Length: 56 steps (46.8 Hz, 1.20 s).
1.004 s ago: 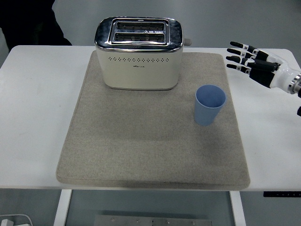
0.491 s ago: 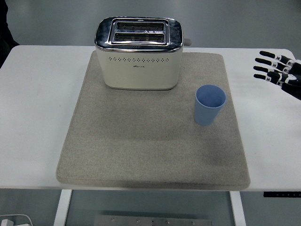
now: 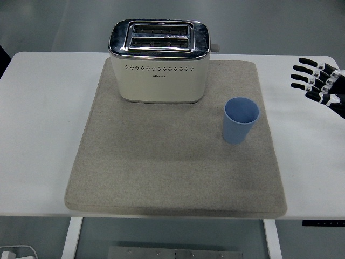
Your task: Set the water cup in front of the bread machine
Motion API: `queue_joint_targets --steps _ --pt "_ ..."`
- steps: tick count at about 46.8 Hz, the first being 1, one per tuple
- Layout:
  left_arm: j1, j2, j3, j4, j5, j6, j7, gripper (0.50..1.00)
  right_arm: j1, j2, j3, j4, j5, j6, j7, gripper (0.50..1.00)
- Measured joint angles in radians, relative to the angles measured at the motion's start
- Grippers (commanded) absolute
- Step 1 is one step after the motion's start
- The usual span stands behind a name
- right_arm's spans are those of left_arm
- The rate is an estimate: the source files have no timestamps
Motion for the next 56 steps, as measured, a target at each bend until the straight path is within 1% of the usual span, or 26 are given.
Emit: queue_joint_targets --steps 4,15,33,40,48,56 --pt "0.000 0.000 0.001 0.000 0.000 0.000 0.000 1.000 -0.015 0.012 -0.001 0.001 -0.032 -0.033 0.000 0.921" --pt "0.000 0.000 0.001 0.000 0.000 0.000 0.001 1.000 -0.047 0.040 -0.001 0.005 -0.092 -0.100 0.002 0.921" --pt "0.000 0.000 0.001 -0.002 0.000 0.000 0.001 1.000 -0.113 0.097 -0.001 0.100 -0.150 -0.223 0.014 0.921" --pt "0.000 0.000 0.001 -0.001 0.000 0.000 0.001 1.000 -0.128 0.136 0.002 0.107 -0.153 -0.250 0.014 0.921" --pt "0.000 0.000 0.001 0.004 0.000 0.000 0.001 1.000 -0.137 0.173 0.023 0.105 -0.171 -0.259 0.014 0.921" --pt "0.000 0.000 0.001 0.007 0.000 0.000 0.001 1.000 -0.147 0.217 0.031 0.105 -0.178 -0.284 0.014 0.921"
